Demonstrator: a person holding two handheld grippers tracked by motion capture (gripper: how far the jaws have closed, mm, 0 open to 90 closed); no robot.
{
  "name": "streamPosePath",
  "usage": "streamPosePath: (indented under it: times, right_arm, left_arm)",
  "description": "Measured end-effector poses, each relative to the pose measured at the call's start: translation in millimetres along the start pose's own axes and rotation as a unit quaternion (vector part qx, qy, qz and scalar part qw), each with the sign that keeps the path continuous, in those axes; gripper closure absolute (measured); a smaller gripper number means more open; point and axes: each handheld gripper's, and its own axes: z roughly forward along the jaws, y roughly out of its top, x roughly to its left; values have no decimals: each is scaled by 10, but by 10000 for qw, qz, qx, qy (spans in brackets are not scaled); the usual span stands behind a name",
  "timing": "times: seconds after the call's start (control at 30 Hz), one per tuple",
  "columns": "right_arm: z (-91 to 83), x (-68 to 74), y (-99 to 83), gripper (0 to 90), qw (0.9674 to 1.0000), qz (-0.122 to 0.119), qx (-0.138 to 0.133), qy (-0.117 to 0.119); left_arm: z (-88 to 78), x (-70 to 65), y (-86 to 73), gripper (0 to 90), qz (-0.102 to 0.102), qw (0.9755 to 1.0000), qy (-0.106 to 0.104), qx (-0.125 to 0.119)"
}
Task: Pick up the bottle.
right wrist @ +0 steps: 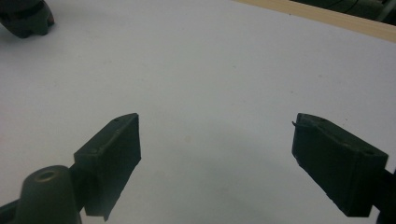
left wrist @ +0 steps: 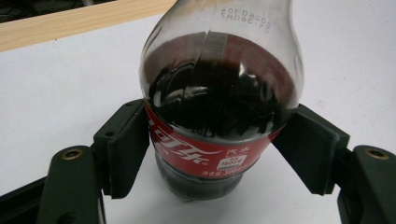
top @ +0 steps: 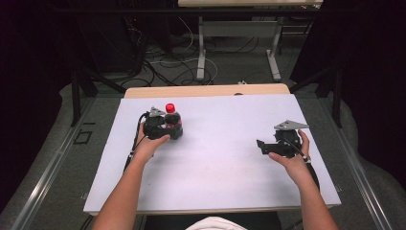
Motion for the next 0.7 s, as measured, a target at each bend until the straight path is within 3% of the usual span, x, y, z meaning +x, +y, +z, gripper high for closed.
streamPosePath:
  times: [0.33, 0.7]
  right_arm:
    - [4, -24, -8, 151, 10000, 6, -16, -30]
    - [6, -20, -8, 151, 10000, 12, -41, -14]
  left_arm:
    - [48, -30, -24, 286, 4, 9998, 153, -124]
    - [37, -47, -30, 297, 169, 9995, 214, -174]
